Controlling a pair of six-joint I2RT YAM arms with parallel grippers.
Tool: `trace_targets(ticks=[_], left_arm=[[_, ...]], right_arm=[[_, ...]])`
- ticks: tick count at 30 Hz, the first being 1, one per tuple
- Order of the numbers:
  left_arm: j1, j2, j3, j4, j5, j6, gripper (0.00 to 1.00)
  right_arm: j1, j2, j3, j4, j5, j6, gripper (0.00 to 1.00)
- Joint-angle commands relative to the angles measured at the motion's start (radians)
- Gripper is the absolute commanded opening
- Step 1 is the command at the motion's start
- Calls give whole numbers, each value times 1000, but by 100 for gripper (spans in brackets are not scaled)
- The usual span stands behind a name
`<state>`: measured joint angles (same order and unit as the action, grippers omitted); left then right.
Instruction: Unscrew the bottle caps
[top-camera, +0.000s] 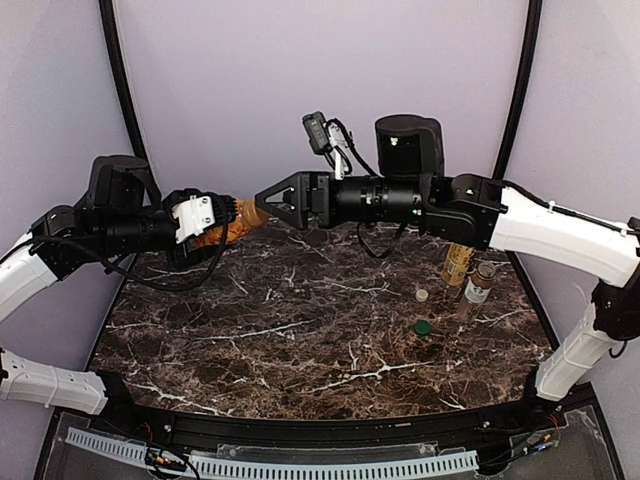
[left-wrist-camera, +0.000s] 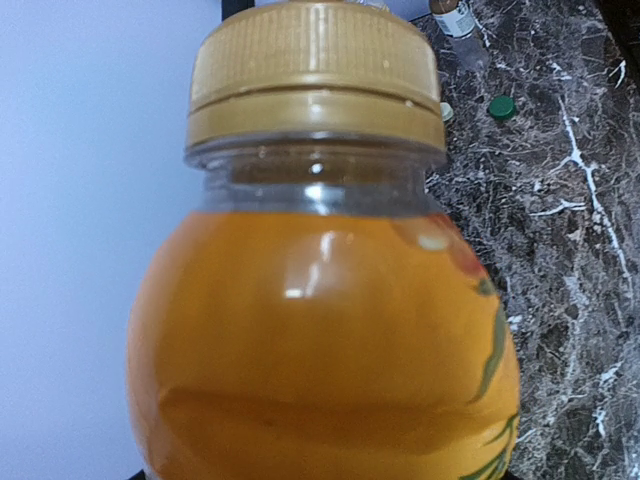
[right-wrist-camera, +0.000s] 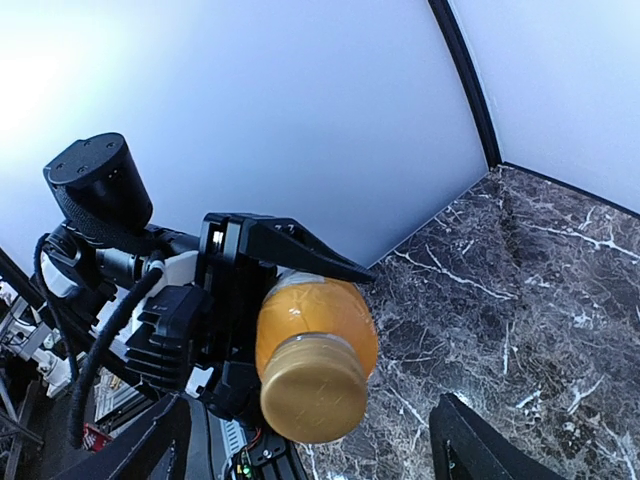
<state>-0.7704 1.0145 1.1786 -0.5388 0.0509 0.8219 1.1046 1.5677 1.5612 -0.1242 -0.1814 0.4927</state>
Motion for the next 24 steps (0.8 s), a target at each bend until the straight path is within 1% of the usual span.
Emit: trace_targets(ticks=[1,5,9,14,17,24], left_arm=[[-17,-18,-35,114,-148,106,33],[-29,-18,-42,124,-166,124,33],[-35,-22,-50,125,-164,133,32],[-41,-23,-57,125,-162,148,32],[-47,-22,-59,125,-164,153,32],[-50,-20,-56,126,-167,143,31]], right_arm=[[0,4,0,-3,10,72,82],[-5,41,29,-16,10,75,82],[-6,62,47,-12,16,66,75],[-15,89,74,-8,-4,58,70],[-20,95,73,0,-10,61,60],[-32,98,57,10,-62,72,25]])
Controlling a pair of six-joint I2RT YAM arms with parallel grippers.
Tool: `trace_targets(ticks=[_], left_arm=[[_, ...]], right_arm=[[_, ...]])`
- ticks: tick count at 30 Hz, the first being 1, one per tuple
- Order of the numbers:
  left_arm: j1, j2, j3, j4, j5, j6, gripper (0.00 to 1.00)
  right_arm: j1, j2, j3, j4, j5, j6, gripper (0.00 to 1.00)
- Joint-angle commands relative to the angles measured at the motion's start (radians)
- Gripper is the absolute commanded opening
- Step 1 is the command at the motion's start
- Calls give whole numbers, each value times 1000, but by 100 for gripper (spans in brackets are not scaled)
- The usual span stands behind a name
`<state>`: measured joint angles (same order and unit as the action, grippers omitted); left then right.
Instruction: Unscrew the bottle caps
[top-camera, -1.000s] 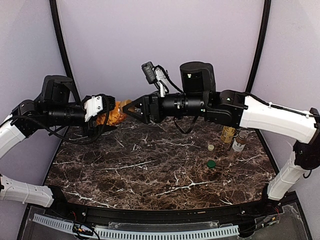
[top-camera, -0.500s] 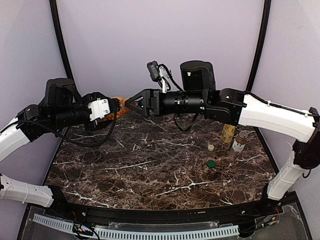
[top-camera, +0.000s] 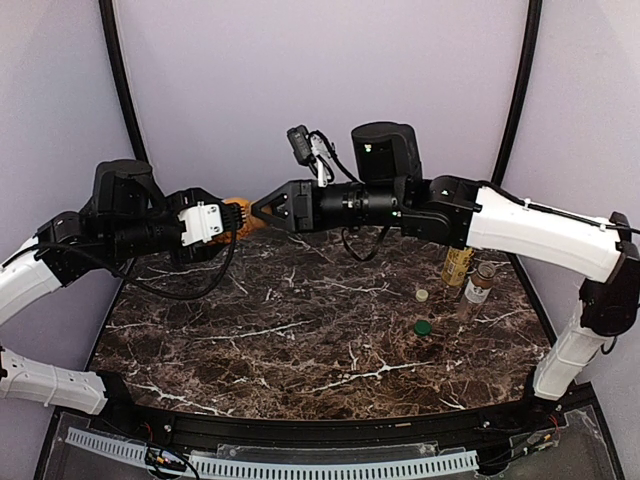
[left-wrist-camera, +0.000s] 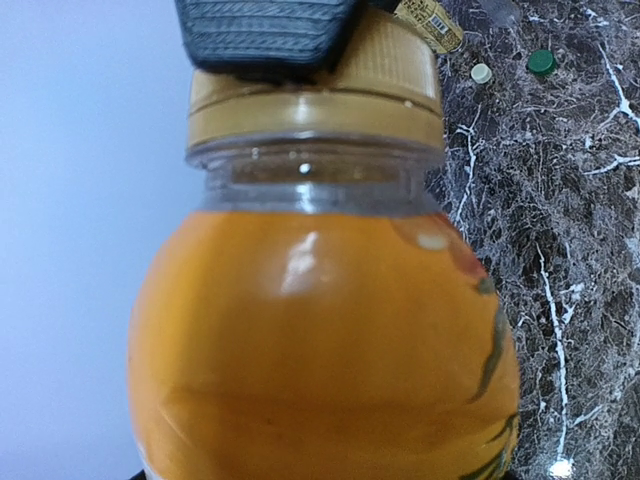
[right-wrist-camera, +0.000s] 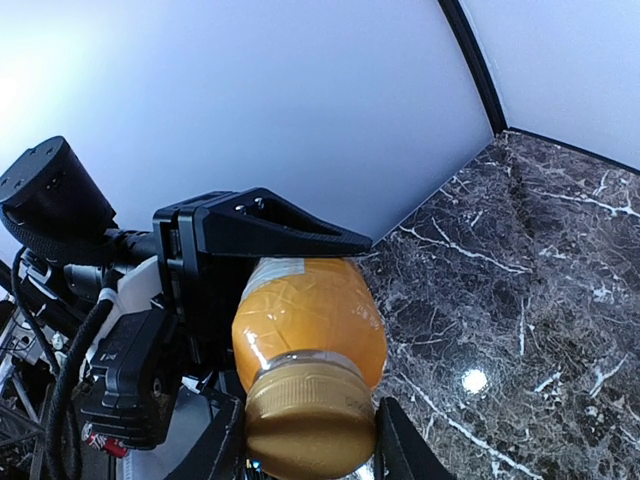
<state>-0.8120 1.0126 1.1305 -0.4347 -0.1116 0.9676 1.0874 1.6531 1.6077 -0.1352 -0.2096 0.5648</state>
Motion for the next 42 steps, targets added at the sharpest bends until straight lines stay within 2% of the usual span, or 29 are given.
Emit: trace_targets(ticks=[1,4,7,10,13,16,22,31,32,34,35,37,39,40,42], left_arm=[[-8,-17,-8,23,-6,-6,30],[-9,-17,-1,16,-1,-33,28],[-9,-15,21,-67,77,-67,26],[-9,-9,76,-184,273,-117,26],[-9,2,123,-293,403,-160,24],[-9,11,148,-340,492,-181,23],[-9,17,144,-357,529,-199,20],[-9,12,131,-341,523,-212,20],[-9,8,124,-332,518,-214,20],[-9,0,107,-302,489,-224,20],[-9,-4,98,-285,446,-225,20],[-9,-18,68,-220,347,-224,21],[-9,-30,34,-130,212,-207,21],[-9,-37,14,-66,172,-180,21],[-9,-44,-12,27,54,-139,21]], right_arm=[[-15,12,8,24,-44,-4,18],[-17,8,3,33,-112,-57,0],[-7,4,15,15,-222,-174,0],[42,0,55,-85,-265,-430,0],[103,-20,47,-172,-257,-697,0],[135,-37,20,-188,-143,-834,0],[178,-11,75,-249,117,-1028,0],[181,-28,65,-197,202,-1011,0],[180,-30,59,-188,205,-993,2],[180,-36,57,-176,244,-935,18],[177,-41,54,-167,248,-893,28],[164,-58,35,-126,246,-770,57],[143,-74,23,-77,226,-612,74],[129,-81,15,-53,215,-510,81],[95,-98,-11,3,182,-303,87]])
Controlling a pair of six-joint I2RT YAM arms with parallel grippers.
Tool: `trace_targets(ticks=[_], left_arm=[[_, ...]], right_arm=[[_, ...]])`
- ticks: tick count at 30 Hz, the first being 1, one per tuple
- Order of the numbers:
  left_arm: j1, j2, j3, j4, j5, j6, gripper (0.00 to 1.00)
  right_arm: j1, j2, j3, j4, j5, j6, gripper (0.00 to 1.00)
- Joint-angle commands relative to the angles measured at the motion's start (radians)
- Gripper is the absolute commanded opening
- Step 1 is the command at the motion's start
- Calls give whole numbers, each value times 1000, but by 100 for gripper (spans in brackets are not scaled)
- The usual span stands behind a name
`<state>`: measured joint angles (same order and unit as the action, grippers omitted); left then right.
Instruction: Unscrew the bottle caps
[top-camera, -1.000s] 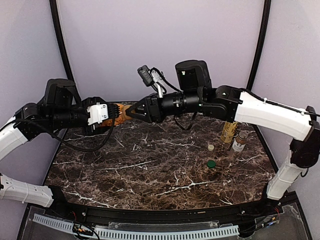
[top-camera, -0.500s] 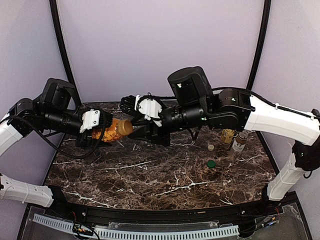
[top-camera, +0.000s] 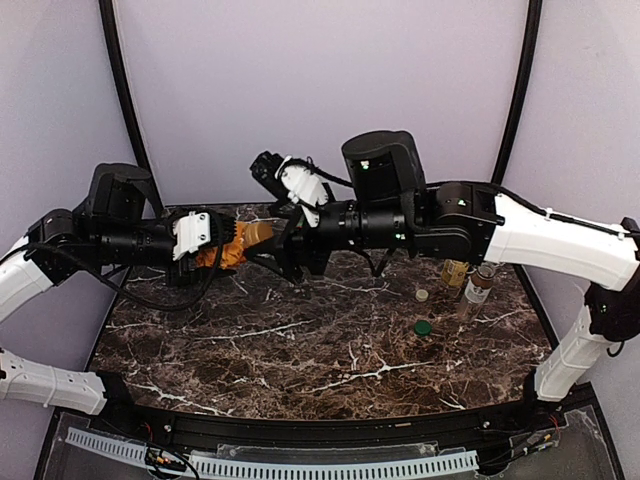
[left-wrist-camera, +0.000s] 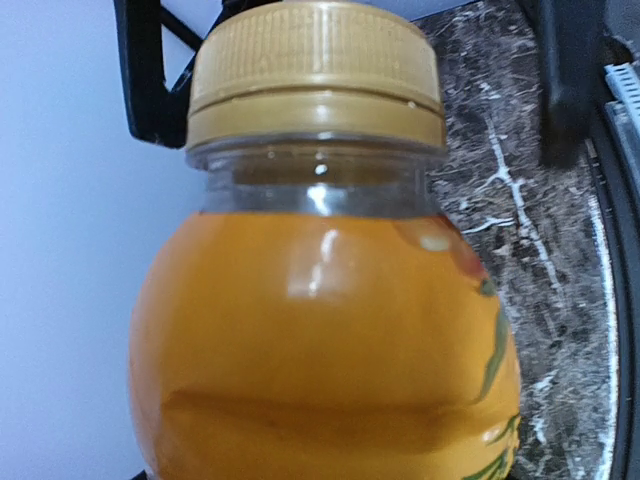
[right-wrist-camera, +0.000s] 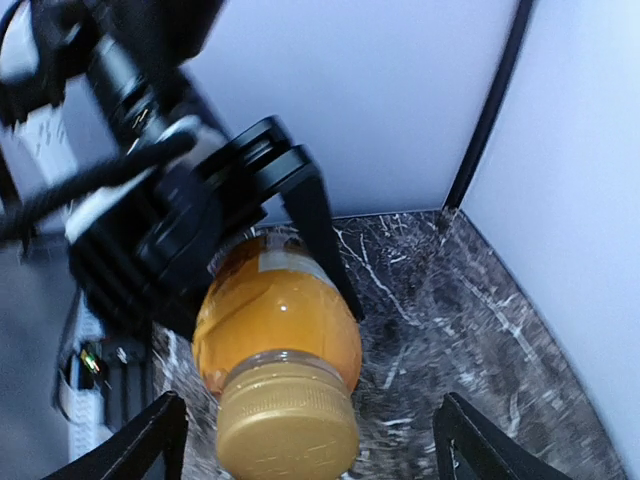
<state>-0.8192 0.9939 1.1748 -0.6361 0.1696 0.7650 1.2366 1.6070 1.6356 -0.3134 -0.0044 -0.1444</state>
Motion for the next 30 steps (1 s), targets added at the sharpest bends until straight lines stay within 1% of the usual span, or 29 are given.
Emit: trace_targets(ticks=[1,3,4,7,12,15,24,27,30], left_arm=[[-1,-26,-62,253,-285,77,21],[-4,-26,-70,312,-344,116,21],[-8,-27,-79,341,-359,142,21],[-17,-33,-114,399,-411,198,21],[-38,-41,-173,494,-482,290,21],[-43,-43,-195,538,-500,329,21],[-47,-41,-195,582,-518,346,21],[-47,-41,-197,582,-517,350,21],[-47,-41,-195,582,-516,349,21]], right_arm=[[-73,-57,-66,213,-48,509,88],[-107,-66,-106,258,-61,686,88],[-121,-70,-123,284,-70,748,87],[-137,-67,-147,354,-90,831,84],[-148,-19,-89,349,-112,866,86],[-151,1,-61,353,-128,872,87],[-164,34,-95,362,-140,937,87],[-167,54,-70,367,-171,931,80],[-168,66,-54,373,-188,925,69]])
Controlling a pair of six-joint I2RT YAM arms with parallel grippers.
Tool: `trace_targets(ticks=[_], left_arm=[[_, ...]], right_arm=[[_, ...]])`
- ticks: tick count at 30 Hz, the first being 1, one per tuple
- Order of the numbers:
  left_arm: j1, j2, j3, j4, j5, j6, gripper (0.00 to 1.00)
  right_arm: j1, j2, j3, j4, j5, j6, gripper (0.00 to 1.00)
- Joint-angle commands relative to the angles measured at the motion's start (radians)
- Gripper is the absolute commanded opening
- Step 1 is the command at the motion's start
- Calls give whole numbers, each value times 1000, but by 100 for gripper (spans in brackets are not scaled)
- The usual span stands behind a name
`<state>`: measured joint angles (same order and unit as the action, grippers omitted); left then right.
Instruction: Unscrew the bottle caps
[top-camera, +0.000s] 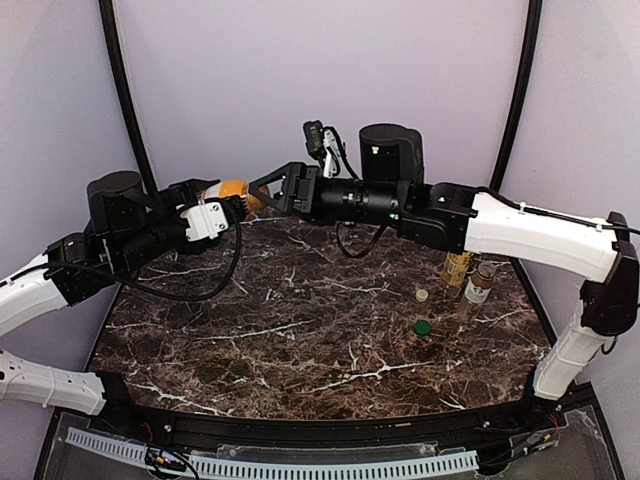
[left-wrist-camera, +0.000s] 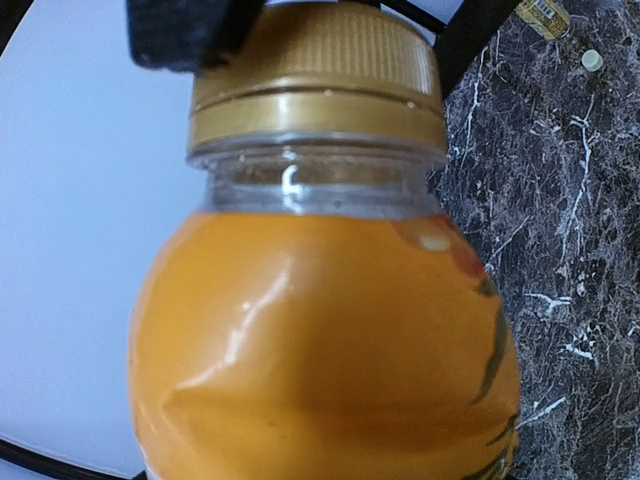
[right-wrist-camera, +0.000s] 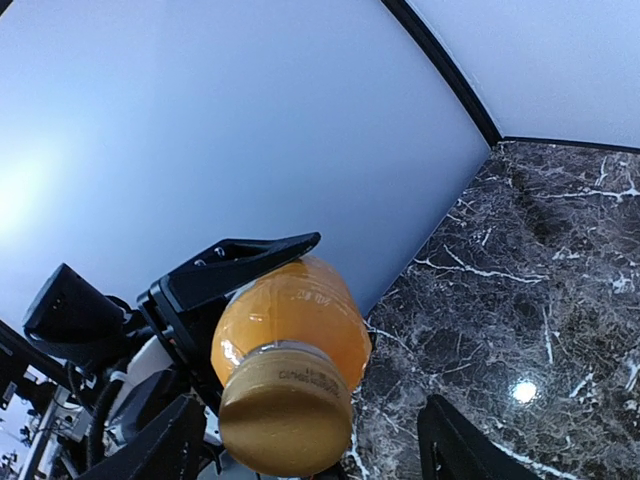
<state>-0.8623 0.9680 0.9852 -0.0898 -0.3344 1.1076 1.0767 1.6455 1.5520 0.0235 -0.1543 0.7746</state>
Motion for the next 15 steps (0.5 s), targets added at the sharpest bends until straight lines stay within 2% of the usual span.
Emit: trace_targets(ticks=[1,9,11,15], left_arm=[[-4,-15,-5,36,-9,6,21],[-10,-15,-4,31,-1,9,20],[-12,-16,-5,22,9,9,20],[-15,-20,-5,-4,37,8,19]], right_arm=[[-8,29,29,41,-42,8,66],[-17,19,-5,75,-58,13,39],[-20,20,-7,80,-70,6,38],[-27,22,-9,81,-82,4,42]])
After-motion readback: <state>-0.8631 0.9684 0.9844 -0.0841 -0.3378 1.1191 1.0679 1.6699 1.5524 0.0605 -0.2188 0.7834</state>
